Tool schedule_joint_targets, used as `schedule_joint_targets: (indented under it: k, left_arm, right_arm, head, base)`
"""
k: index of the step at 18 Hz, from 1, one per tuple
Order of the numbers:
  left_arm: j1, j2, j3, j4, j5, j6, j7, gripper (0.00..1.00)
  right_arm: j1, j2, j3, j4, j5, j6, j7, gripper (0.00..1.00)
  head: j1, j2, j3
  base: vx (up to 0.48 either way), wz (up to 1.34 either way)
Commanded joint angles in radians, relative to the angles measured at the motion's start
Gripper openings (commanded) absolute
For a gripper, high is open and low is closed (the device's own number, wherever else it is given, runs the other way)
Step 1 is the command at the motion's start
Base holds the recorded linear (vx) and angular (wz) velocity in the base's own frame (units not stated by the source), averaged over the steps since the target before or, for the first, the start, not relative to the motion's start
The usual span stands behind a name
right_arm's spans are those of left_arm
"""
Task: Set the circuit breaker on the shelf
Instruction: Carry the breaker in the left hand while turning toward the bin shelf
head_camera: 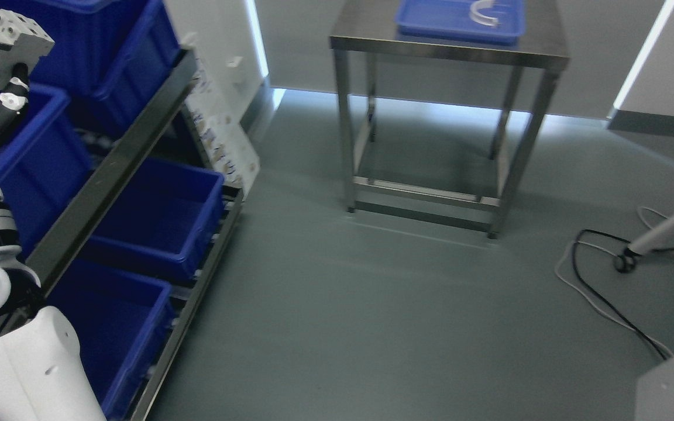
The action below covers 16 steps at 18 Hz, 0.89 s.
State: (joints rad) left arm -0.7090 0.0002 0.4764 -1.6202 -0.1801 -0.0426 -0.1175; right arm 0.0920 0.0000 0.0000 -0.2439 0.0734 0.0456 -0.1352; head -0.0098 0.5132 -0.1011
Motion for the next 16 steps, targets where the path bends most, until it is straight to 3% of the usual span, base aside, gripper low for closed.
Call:
schedule_joint_targets:
  k: [1,5,8,10,12,14,16]
  left_arm:
    - [-0.056,0.017,0.021,0.020,-0.007,0.042,0.007,0.13]
    - [-0.155,0.017,0.024,0.069,-0.093,0.176,-0.033,0.13]
    - [-0.170,0.147,-0.088,0.143,-0.094,0.219,-0.160,0.13]
    - [-0.176,0.327,-0.239,0.228,-0.093,0.196,-0.218,0.14]
    - [-0.211,0.424,-0.364,0.362,-0.101,0.074,-0.228,0.14]
    - [-0.265,0.452,-0.523,0.498,-0.140,0.015,-0.241,0.14]
    - [-0.331,0.408,-0.620,0.659,-0.240,0.010,-0.298,0.14]
  right_arm:
    - [0.000,-0.017,0.020,0.000,0.000,0.034,-0.001,1.00]
    - [0.000,-0.017,0.020,0.000,0.000,0.034,-0.001,1.00]
    - [0.000,-0.017,0.020,0.000,0.000,0.034,-0.001,1.00]
    - [0.000,-0.017,0.020,0.000,0.000,0.034,0.000,1.00]
    - [0.000,-0.017,0.020,0.000,0.000,0.034,0.000,1.00]
    - [0.000,-0.017,0.020,0.000,0.000,0.034,-0.001,1.00]
    - [0.000,-0.017,0.020,0.000,0.000,0.034,-0.001,1.00]
  head:
    - [0.0000,0.000,0.000]
    - [0.0000,0.000,0.000]
    - [0.0000,0.000,0.000]
    - [0.0000,0.000,0.000]
    - [0.0000,0.000,0.000]
    - [0.0000,0.000,0.000]
    - [0.0000,0.000,0.000]
  base:
    - [-0.216,1.17]
    - [-0.149,1.18]
    - [-0.030,1.12]
    - [0.007,1.00]
    - [0.034,0.87]
    - [0.054,0.70]
    - [0.070,0.66]
